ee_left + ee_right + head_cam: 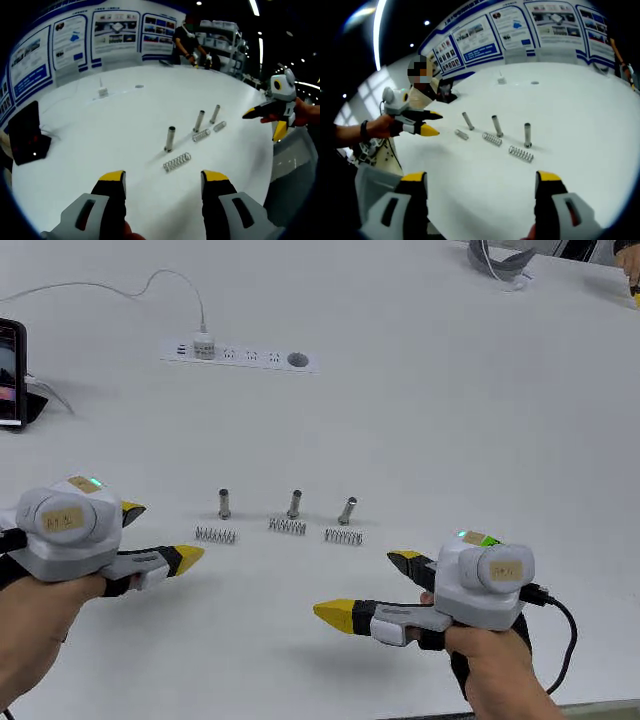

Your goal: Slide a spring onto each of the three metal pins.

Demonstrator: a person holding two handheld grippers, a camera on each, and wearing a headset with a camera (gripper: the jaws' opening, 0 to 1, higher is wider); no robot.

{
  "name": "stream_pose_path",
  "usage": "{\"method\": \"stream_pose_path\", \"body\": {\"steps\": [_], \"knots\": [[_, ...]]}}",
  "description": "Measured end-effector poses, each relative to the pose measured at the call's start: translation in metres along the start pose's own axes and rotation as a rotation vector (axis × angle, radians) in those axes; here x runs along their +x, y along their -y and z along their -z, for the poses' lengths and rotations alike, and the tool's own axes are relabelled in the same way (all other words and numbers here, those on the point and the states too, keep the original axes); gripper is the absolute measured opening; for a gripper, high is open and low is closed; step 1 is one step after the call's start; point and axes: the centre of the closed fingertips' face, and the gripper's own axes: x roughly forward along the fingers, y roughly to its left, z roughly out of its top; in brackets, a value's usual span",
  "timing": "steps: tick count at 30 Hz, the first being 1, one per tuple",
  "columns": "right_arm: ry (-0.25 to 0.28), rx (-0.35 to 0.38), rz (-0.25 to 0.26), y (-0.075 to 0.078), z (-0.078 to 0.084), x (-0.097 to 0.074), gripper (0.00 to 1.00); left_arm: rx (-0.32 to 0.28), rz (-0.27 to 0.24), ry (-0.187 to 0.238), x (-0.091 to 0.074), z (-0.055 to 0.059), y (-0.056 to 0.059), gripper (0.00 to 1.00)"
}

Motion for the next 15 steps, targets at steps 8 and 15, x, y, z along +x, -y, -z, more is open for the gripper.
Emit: {"method": "stream_pose_path", "body": {"steps": [8,15], "knots": [[-0.005,-0.006,0.002,-0.001,0.0,0.001,0.91,0.051,0.021,0.003,-0.011,0.0,0.005,0.69],[-0.016,-0.012,-0.001,-0.004,0.001,0.003,0.91,0.088,0.047,-0.019,-0.013,0.007,0.01,0.72]]}}
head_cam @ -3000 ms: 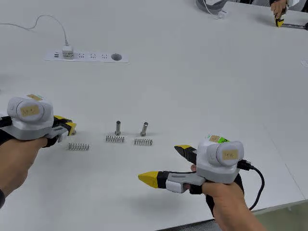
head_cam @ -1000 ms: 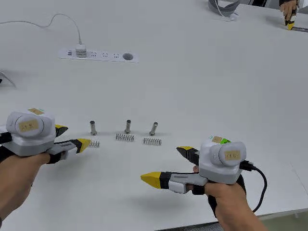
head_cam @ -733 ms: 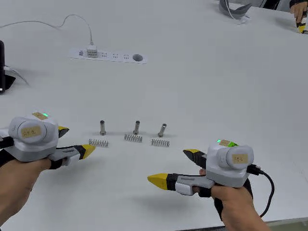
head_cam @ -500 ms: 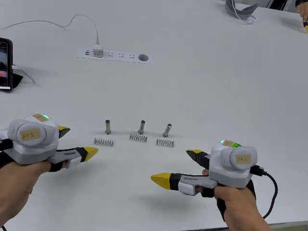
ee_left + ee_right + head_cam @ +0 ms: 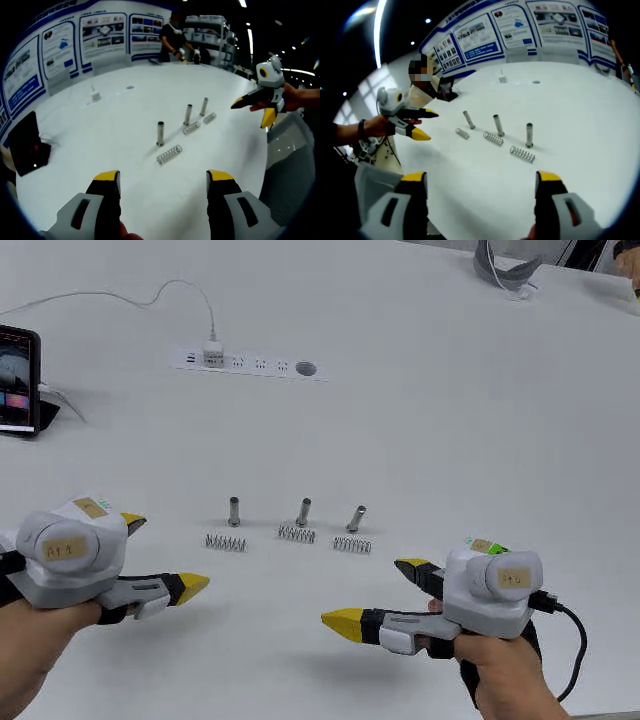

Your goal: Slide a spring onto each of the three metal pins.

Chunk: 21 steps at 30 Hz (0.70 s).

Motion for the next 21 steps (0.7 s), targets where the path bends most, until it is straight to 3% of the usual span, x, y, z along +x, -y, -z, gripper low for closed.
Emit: {"method": "stream_pose_path", "body": {"steps": [10,21], "knots": [[-0.008,-0.002,-0.009,-0.005,0.001,0.002,0.91,0.033,0.041,-0.011,0.006,-0.001,0.004,0.74],[-0.014,-0.004,-0.01,-0.005,0.003,0.002,0.91,0.132,0.097,-0.05,0.018,-0.004,0.011,0.75]]}}
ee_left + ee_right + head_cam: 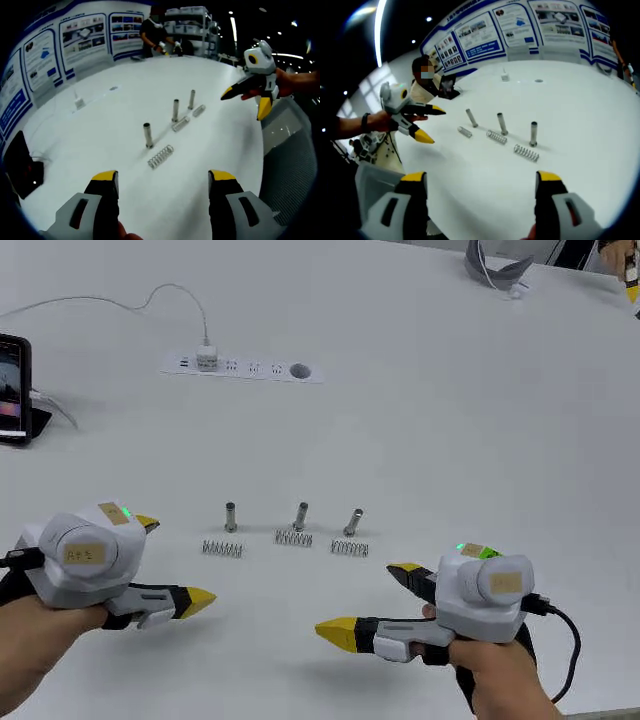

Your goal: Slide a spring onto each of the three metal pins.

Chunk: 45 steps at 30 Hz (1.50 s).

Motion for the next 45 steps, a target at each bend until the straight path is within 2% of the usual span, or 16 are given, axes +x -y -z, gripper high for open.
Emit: {"method": "stream_pose_path", "body": {"steps": [12,17,21,25,34,38,45], "knots": [[-0.011,-0.001,0.007,0.0,0.006,-0.003,0.91,0.111,0.068,-0.04,0.014,-0.005,-0.001,0.73],[-0.013,0.002,0.008,0.001,0.008,-0.005,0.91,0.131,0.092,-0.046,0.023,-0.007,0.0,0.67],[-0.018,0.003,0.012,0.003,0.01,-0.005,0.91,0.161,0.104,-0.059,0.031,-0.007,0.003,0.66],[-0.013,0.005,0.013,0.004,0.008,-0.006,0.91,0.158,0.118,-0.067,0.04,-0.005,0.005,0.65],[-0.011,0.004,0.017,0.004,0.009,-0.007,0.91,0.15,0.142,-0.081,0.051,0.001,0.008,0.52],[-0.01,0.005,0.015,0.002,0.009,-0.007,0.91,0.133,0.142,-0.097,0.056,0.006,0.007,0.47],[-0.015,0.002,0.005,-0.002,0.01,-0.005,0.91,0.107,0.119,-0.09,0.059,0.006,0.008,0.35]]}}
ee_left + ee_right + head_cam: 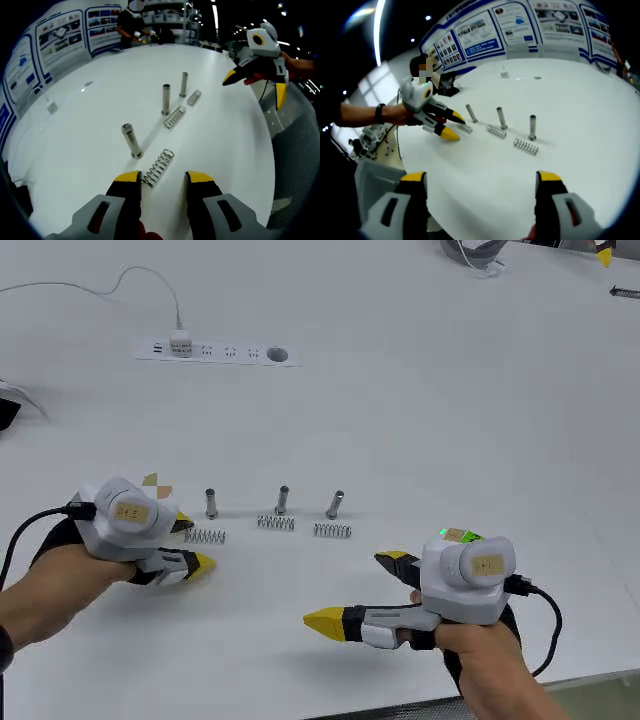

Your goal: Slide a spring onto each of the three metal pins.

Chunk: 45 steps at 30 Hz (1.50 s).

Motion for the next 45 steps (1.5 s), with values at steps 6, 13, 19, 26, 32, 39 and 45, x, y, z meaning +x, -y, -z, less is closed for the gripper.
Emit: {"method": "stream_pose_path", "body": {"steps": [6,13,19,26,32,39,45], "knots": [[-0.001,-0.006,-0.004,-0.001,-0.001,0.001,0.91,0.013,-0.011,-0.011,-0.001,0.002,0.0,0.23],[-0.002,-0.01,-0.008,-0.002,-0.001,0.002,0.91,0.02,-0.022,-0.017,0.0,0.001,0.005,0.12],[-0.004,-0.011,-0.01,-0.003,-0.001,0.002,0.91,-0.038,-0.011,-0.029,0.001,0.005,0.004,0.11],[-0.008,-0.013,-0.014,-0.004,-0.001,0.003,0.91,-0.094,-0.022,-0.01,-0.003,0.009,0.006,0.1],[-0.015,-0.013,-0.025,-0.005,0.001,0.005,0.91,-0.126,-0.032,0.008,-0.01,0.013,0.007,0.1],[-0.012,-0.011,-0.031,-0.005,0.0,0.008,0.91,-0.164,-0.049,0.036,-0.021,0.016,0.01,0.1],[0.012,0.016,-0.059,-0.014,-0.002,0.01,0.9,-0.181,-0.055,0.054,-0.031,0.015,0.014,0.1]]}}
